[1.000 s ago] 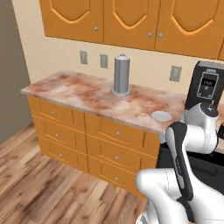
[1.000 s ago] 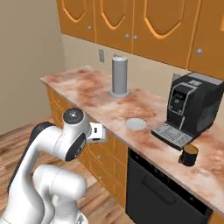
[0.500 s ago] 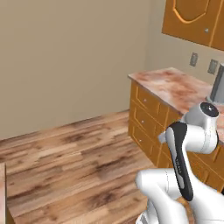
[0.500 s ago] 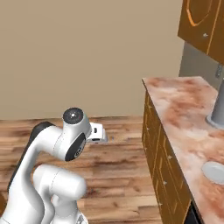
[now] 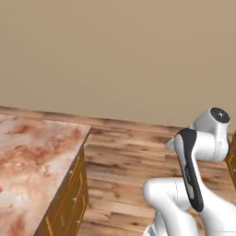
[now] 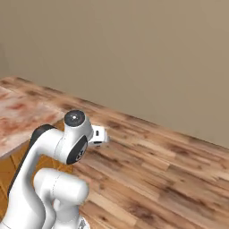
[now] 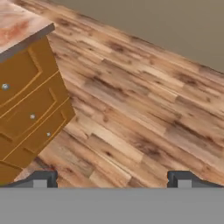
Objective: Take a sugar cube from the saucer and place it inside the coffee. Then, grab milk from the fridge and place it next to the coffee on the counter to sweeten the coffee.
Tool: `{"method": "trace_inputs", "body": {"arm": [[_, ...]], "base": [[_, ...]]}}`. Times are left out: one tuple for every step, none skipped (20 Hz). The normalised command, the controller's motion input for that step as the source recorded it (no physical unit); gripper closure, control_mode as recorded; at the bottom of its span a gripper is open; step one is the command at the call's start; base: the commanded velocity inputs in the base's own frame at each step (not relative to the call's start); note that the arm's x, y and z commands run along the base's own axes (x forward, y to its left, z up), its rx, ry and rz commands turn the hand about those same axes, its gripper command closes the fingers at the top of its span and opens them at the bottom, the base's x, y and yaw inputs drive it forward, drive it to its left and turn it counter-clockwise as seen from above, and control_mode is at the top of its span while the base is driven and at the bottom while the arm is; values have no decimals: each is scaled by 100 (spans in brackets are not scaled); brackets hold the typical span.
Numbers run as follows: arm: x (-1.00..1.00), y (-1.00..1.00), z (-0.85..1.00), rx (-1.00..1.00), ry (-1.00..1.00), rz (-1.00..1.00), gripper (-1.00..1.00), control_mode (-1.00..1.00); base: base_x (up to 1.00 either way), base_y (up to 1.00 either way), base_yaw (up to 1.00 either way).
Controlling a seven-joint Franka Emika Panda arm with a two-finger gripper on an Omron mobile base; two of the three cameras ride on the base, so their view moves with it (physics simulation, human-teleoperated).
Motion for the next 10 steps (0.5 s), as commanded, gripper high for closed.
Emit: {"method": "trace_inputs", "body": {"arm": [[0,0,0,0,0,0,-100,100],[0,0,0,0,0,0,-100,100],[0,0,0,0,0,0,-100,100],[0,0,0,0,0,0,-100,100],[0,0,0,0,0,0,-100,100],[0,0,0,0,0,0,-100,100],[0,0,0,0,0,0,-100,100],[0,0,0,0,0,0,-100,100],[0,0,0,0,0,0,-100,100],[0,0,0,0,0,0,-100,100]], "base": [[-24,0,86],[-67,0,81],[-95,0,77],[-100,0,75],[-100,0,73],[-100,0,73],[-100,0,75],[-89,12,79],[-66,34,83],[-46,51,84]]}}
